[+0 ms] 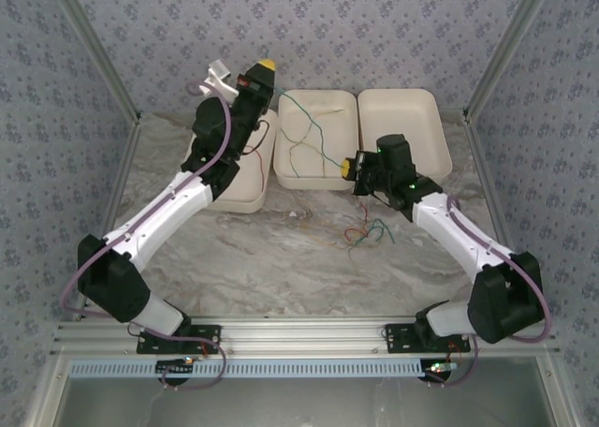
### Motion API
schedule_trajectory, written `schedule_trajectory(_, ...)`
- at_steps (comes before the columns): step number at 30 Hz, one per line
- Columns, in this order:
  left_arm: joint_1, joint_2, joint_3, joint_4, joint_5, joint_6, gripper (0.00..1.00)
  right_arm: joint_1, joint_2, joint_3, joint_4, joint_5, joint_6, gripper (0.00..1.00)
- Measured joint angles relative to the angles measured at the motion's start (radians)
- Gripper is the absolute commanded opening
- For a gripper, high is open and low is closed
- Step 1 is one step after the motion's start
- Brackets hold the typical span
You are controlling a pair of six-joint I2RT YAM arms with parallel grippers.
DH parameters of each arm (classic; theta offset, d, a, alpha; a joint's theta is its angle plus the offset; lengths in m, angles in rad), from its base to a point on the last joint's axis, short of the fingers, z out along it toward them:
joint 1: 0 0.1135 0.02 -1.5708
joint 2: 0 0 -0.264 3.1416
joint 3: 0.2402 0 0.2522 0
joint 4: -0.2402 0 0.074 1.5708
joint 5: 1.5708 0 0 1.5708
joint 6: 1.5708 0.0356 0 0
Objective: Untangle the cables
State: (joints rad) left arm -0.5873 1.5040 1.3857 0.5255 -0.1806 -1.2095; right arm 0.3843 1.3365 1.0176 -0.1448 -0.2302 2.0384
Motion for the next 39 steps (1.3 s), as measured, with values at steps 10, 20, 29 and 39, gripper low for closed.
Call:
schedule_trajectory(10,-0.003,0.027,0.027,0.024,-0.028,-0.030,0.00,-0.026,-0.093,-0.004,-0.117,0.054,0.006,0.00)
schedule_trajectory(20,0.029,0.088,0.159,-0.094,0.193,0.000,0.00,-0.106,-0.100,0.299,-0.438,0.056,-0.716,0.53)
schedule_trajectory(29,0.043,0.181,0.288,-0.244,0.495,0.050,0.00,-0.048,-0.206,0.462,-0.538,-0.021,-1.477,0.59)
schedule_trajectory(39,0.000,0.258,0.431,-0.453,0.710,0.136,0.00,0.079,0.105,0.809,-0.585,-0.084,-1.854,0.60)
